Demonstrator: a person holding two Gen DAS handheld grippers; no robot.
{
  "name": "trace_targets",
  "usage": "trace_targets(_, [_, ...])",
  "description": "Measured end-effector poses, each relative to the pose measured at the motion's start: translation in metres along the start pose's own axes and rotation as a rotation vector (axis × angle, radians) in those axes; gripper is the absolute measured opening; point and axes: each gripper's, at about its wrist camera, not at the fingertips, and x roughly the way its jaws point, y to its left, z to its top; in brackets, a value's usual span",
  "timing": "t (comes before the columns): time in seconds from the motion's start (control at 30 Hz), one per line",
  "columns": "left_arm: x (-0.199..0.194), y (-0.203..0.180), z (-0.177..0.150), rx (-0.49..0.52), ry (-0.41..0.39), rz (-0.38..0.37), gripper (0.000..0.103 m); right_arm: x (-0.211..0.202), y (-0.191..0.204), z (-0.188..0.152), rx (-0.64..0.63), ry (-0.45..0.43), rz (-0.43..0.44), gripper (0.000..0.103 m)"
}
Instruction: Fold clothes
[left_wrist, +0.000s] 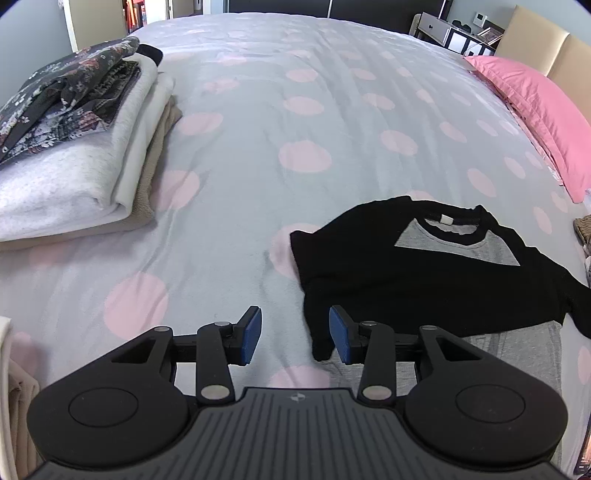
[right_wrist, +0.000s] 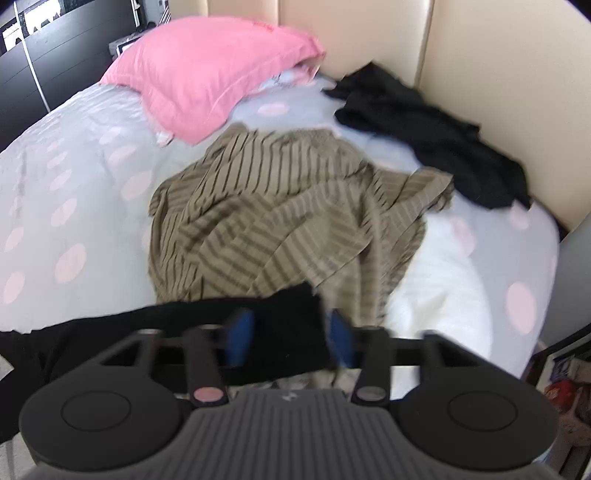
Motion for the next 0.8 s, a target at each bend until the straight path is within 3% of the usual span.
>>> trace_targets(0.07, [0.001, -0.004, -0.001, 0.012, 0.003, -0.003, 0.038, 0.002, 0.006, -0.001, -0.012, 0.0, -0.002, 0.006])
trace_targets(0.27, [0.001, -0.016, -0.002, 0.032, 0.004, -0.012, 0.038, -0.033, 0.042, -0.003, -0.098, -0.112, 0.0, 0.005])
trace_targets(0.57, [0.005, -0.035, -0.011, 0.054, 0.037, -0.03, 0.038, -0.064, 0.155, -0.039, -0.362, -0.121, 0.234, 0.005])
trace_targets(0.8, [0.006, -0.055, -0.02, 0.121, 0.044, -0.047, 0.038, -0.067, 0.225, -0.094, -0.445, -0.024, 0.414, 0.005])
